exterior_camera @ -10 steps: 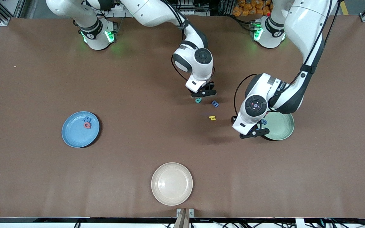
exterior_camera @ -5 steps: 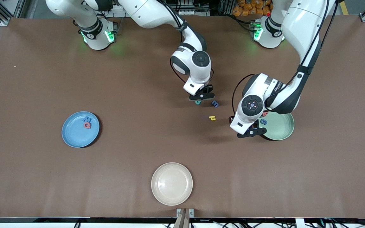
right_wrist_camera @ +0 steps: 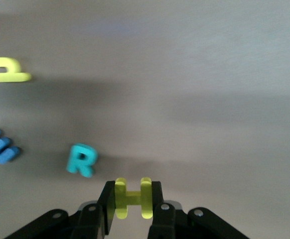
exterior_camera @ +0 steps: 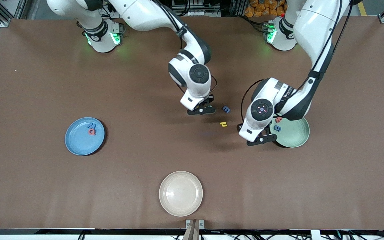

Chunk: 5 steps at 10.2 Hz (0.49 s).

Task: Sort uppercase to blue plate, lowercase to green plate
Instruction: 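Grasp the yellow H with the right gripper and drop it onto the blue plate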

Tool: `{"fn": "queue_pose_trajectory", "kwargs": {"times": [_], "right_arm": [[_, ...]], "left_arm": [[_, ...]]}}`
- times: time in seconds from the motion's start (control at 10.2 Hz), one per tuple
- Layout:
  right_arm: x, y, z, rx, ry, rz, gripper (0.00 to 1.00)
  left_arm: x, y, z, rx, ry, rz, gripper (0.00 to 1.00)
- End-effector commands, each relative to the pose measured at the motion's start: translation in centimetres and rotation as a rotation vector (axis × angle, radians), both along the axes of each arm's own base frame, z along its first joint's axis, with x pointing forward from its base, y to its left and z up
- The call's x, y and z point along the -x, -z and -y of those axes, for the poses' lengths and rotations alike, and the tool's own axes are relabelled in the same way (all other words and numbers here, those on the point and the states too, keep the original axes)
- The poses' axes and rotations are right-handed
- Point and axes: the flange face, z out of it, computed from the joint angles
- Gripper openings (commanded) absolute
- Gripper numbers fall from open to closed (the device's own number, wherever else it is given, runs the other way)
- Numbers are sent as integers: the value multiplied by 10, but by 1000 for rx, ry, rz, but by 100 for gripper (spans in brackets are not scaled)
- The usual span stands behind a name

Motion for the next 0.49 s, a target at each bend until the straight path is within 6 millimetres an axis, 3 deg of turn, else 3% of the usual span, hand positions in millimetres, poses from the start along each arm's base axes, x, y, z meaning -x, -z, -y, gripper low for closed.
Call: {"fn": "queue_pose_trajectory", "kwargs": {"times": [0.0,0.3,0.39], "right_arm": [[-56,-26,87,-19,-46,-116,0],[-117,-36,227,3,-62,-284,0],[-136,-32,289,1,-44,-331,0]], "left_arm": [[14,11,32,16,-47,28,100],[24,16,44,17,-54,34,100],[28,19,47,22,-58,39,100]]}}
